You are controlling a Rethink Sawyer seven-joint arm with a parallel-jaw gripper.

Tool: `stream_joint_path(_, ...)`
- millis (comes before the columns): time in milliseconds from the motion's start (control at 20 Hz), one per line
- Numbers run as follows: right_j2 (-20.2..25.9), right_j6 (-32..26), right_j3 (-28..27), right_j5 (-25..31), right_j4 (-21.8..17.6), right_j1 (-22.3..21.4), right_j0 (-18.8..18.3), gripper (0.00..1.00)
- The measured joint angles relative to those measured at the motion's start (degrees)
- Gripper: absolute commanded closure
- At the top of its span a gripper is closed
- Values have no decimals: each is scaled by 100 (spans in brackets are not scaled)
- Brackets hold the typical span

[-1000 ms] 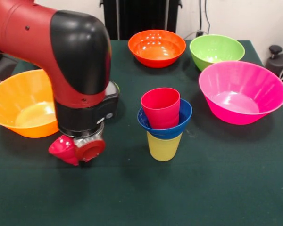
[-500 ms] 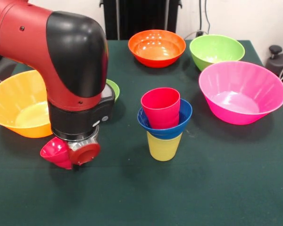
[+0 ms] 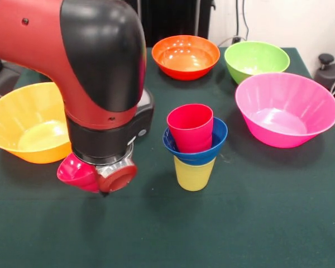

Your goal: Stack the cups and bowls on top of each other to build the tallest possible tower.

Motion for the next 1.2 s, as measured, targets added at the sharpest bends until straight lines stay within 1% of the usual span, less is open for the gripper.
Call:
stream_joint_path(200,-228,0,-820,725,208,275,-38,100)
stream_joint_path(350,-519,0,-1345,1050,478,500,-112,100)
stream_joint_path(450,-788,0,-1654,1178,726,659,-198,100)
stream_joint_path(500,-1052,0,-1871,1240,973,786,-286,100)
stream_joint_path(600,-1314,0,-2035,1274,1219,891,-376,100)
stream_joint_path(650,-1574,0,-2165,1301,1462,980,-464,100)
stream_joint_path(700,-2114,0,-2353,1329,1997,1127,-648,100)
stream_joint_path(800,-2592,0,-2469,1341,2481,1227,-810,100)
stream_joint_path(950,-3844,0,-2634,1351,3745,1391,-1216,100)
stream_joint_path(1000,-4096,0,-2646,1350,3996,1410,-1291,100)
stream_joint_path(1050,-4520,0,-2653,1351,4421,1434,-1413,100)
stream_joint_path(1100,-5277,0,-2656,1351,5170,1457,-1615,100)
stream_joint_path(1150,-5609,0,-2657,1351,5493,1460,-1697,100)
stream_joint_path(1200,-6090,0,-2658,1350,5964,1457,-1806,100)
